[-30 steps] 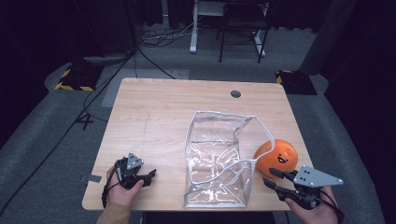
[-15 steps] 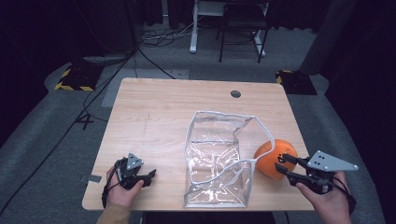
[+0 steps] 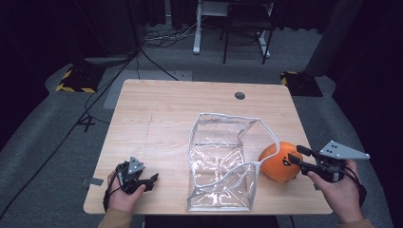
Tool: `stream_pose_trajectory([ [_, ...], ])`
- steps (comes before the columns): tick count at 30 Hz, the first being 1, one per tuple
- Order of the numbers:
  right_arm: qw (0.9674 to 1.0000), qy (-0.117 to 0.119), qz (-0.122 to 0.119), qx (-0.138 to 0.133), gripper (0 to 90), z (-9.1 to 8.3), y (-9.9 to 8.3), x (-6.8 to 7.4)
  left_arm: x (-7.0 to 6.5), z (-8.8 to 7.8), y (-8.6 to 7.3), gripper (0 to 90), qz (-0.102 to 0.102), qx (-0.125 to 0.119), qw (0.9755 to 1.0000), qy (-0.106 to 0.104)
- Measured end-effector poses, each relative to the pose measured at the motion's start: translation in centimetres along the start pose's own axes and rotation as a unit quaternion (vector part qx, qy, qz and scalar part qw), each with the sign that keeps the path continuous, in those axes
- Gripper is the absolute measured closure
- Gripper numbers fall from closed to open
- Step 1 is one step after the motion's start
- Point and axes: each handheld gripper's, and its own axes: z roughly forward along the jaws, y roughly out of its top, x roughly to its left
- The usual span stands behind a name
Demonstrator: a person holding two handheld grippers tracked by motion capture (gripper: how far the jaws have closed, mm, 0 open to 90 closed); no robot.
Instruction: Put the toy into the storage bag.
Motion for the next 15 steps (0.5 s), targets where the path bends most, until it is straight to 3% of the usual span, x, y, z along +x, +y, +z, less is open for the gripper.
stream_pose_trajectory([
  [10,0.9989,-0.008,0.040,-0.021,50.0,1.2,-0.3,-2.4,0.0,-0.1,-0.1,26.4,0.000,0.000,1.0000,0.002],
  [15,0.9968,-0.010,0.073,-0.028,49.7,2.2,-1.4,-3.1,0.0,-0.1,-0.1,26.4,0.000,0.000,1.0000,0.002],
])
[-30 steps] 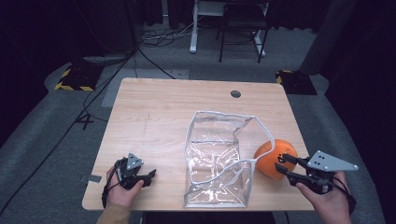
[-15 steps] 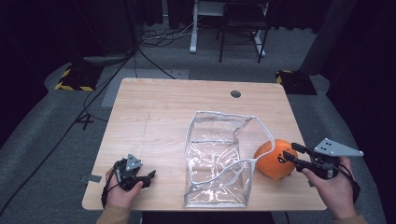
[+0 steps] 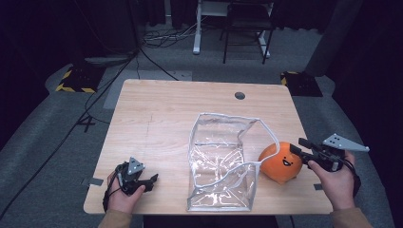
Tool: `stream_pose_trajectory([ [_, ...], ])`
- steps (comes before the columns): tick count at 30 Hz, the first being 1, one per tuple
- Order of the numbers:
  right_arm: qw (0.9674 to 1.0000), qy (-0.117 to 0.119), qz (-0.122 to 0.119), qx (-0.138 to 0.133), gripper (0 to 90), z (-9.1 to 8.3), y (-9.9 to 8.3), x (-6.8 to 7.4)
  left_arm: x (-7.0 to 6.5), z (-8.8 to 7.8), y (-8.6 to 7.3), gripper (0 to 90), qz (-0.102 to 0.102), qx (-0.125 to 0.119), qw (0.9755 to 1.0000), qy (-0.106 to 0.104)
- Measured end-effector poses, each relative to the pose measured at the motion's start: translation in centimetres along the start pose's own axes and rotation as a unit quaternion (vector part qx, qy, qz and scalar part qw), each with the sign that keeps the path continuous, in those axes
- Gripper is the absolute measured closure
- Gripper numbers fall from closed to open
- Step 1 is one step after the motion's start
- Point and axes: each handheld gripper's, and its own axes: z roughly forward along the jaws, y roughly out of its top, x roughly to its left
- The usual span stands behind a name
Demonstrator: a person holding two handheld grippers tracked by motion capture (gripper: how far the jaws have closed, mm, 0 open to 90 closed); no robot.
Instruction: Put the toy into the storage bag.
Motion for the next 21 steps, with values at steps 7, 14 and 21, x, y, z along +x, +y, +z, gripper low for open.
stream_pose_trajectory([
  [7,0.9997,-0.004,0.024,-0.004,50.8,0.5,-1.1,-0.1,0.0,0.0,0.0,26.3,-0.001,0.000,1.0000,0.000],
  [14,0.9989,-0.002,0.045,-0.007,56.0,0.9,-2.5,-0.2,0.0,0.0,0.0,25.8,-0.001,0.001,1.0000,0.000],
  [21,0.9999,-0.013,-0.010,0.006,78.8,0.2,-1.0,1.0,0.0,0.0,0.0,25.6,-0.002,0.001,1.0000,-0.001],
])
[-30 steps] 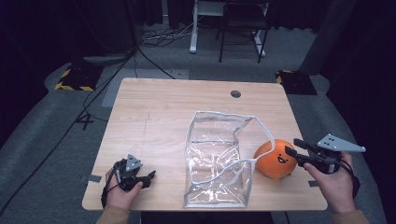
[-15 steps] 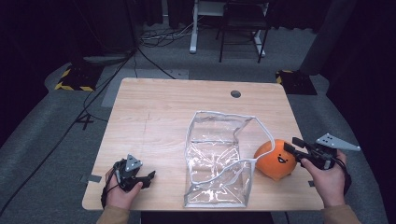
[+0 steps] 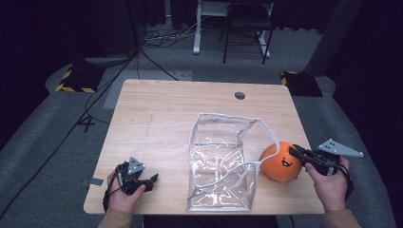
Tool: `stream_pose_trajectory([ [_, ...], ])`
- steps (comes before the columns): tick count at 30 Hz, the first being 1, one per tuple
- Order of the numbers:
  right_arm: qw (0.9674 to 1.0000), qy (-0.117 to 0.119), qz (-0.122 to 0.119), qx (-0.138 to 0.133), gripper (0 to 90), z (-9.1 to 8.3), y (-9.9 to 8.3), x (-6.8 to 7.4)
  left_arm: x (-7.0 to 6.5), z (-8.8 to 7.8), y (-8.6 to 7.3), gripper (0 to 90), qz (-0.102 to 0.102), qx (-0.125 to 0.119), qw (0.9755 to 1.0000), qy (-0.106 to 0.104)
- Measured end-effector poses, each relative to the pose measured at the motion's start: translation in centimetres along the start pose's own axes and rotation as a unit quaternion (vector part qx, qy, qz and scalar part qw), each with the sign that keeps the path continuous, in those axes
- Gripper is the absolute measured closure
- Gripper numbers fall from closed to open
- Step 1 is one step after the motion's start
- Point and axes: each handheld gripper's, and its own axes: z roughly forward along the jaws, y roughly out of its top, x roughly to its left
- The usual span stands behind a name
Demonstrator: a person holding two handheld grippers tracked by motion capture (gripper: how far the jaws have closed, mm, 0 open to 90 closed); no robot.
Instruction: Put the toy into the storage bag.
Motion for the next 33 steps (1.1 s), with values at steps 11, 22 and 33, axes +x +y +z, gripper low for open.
stream_pose_trajectory([
  [11,0.9991,-0.005,-0.032,-0.028,79.0,-2.3,2.8,0.0,0.0,0.0,0.0,25.2,0.000,0.001,1.0000,0.001],
  [22,0.9980,-0.013,-0.046,-0.042,79.0,-4.2,5.4,-0.4,0.0,0.0,0.0,25.1,0.000,0.001,1.0000,0.001],
  [33,0.9973,-0.019,-0.053,-0.047,79.1,-5.4,6.9,-0.6,0.0,0.0,0.0,25.0,0.001,0.001,1.0000,0.001],
])
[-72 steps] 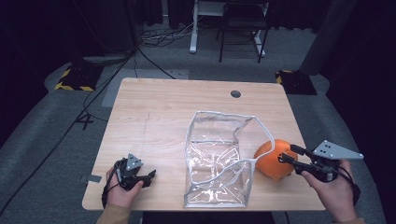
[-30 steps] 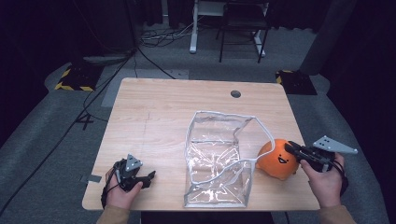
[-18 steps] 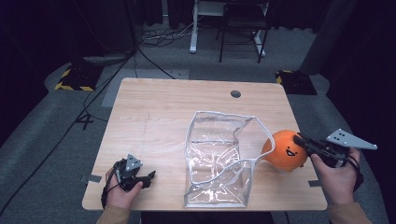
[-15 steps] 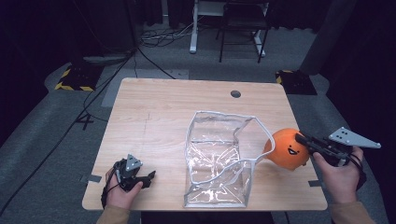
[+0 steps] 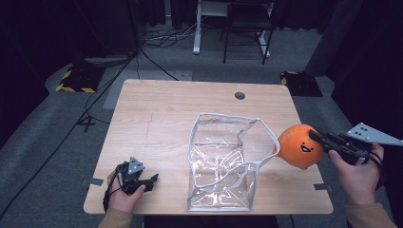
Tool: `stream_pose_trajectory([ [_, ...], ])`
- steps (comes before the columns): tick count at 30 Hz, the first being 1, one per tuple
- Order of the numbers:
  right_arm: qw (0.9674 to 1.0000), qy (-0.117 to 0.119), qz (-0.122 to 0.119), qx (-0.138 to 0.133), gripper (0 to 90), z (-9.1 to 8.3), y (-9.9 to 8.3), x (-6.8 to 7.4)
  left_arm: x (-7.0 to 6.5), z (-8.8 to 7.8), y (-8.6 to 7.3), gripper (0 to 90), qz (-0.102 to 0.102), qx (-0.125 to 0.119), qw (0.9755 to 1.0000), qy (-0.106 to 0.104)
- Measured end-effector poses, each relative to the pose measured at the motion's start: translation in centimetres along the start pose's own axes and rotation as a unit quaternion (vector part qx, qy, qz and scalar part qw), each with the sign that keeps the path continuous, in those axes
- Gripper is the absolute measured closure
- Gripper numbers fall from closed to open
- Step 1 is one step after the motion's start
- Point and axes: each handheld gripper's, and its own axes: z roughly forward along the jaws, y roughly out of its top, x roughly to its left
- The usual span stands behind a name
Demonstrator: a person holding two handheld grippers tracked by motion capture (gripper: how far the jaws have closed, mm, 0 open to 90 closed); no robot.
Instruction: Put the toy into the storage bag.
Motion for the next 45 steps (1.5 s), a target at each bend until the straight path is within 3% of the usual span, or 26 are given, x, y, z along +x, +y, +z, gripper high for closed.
stream_pose_trajectory([
  [15,0.9993,-0.016,-0.028,-0.018,79.4,-2.4,3.9,-0.2,0.0,0.0,0.0,24.9,0.000,0.000,1.0000,0.000],
  [22,0.9990,-0.010,-0.034,-0.027,79.5,-2.9,5.3,0.2,-0.2,0.2,0.2,22.5,-0.004,0.003,1.0000,0.005],
  [28,0.9988,0.014,-0.030,-0.037,79.6,-2.5,6.6,1.0,-0.4,0.4,0.3,18.6,-0.006,0.005,1.0000,0.006],
  [40,0.9962,0.049,-0.059,-0.040,79.6,-0.3,9.0,3.6,-0.3,0.4,0.4,18.5,-0.004,0.007,1.0000,0.004],
  [45,0.9937,0.077,-0.071,-0.039,79.6,1.2,10.3,5.2,-0.3,0.5,0.5,18.5,-0.007,0.007,0.9999,0.004],
])
